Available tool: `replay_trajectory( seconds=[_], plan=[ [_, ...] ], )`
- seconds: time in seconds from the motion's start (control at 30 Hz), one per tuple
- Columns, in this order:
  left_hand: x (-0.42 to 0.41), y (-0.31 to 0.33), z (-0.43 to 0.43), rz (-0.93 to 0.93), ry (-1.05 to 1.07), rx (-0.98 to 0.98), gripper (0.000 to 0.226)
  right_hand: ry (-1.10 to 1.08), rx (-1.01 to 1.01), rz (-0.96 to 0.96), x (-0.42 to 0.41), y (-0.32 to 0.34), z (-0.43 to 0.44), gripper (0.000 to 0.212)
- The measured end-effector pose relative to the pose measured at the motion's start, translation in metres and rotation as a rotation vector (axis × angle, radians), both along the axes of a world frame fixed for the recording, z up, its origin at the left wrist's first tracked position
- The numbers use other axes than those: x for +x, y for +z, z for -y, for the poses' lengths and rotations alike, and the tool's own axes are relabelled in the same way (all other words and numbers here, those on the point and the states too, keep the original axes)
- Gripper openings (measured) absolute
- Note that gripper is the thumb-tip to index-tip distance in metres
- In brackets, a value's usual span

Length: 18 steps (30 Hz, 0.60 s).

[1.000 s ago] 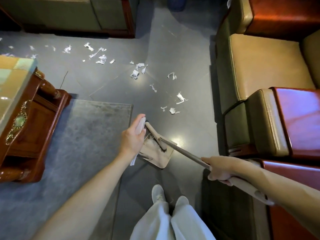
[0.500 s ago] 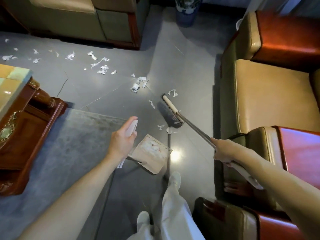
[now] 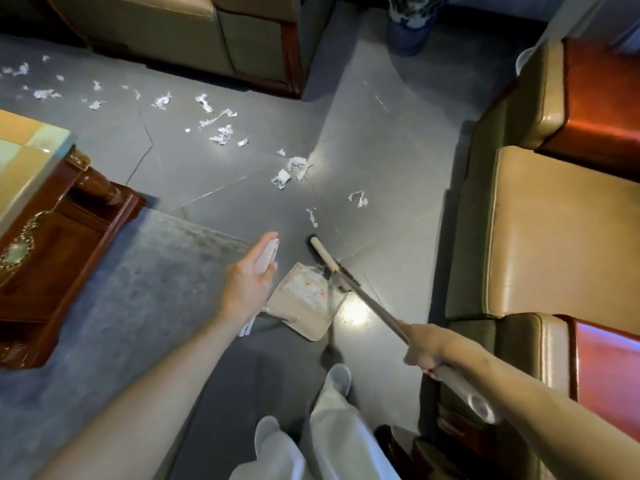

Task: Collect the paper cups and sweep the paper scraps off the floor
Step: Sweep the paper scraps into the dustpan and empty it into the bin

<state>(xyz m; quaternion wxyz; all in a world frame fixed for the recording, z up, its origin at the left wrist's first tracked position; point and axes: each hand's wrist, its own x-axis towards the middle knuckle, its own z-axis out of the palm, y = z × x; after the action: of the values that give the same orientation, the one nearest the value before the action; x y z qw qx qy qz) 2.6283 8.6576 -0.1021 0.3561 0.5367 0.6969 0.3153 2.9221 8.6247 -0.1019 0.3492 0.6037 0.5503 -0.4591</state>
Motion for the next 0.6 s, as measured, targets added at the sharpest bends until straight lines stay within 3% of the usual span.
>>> replay_trajectory(
  seconds=[0.13,0.3,0.6],
  plan=[
    [0.005,0.000,-0.011,-0.050,-0.037,0.025,0.046,-0.005,-0.085,-0.070,0.004,0.021,-0.005,0.068],
    [-0.004,-0.001,-0.022,-0.048,0.032,-0.031,0.046,-0.206,-0.066,-0.145,0.011,0.046,-0.030,0.073],
    [-0.038,0.000,-0.082,-0.073,0.026,0.029,0.047,-0.046,0.178,-0.044,-0.031,0.058,-0.126,0.064]
  ],
)
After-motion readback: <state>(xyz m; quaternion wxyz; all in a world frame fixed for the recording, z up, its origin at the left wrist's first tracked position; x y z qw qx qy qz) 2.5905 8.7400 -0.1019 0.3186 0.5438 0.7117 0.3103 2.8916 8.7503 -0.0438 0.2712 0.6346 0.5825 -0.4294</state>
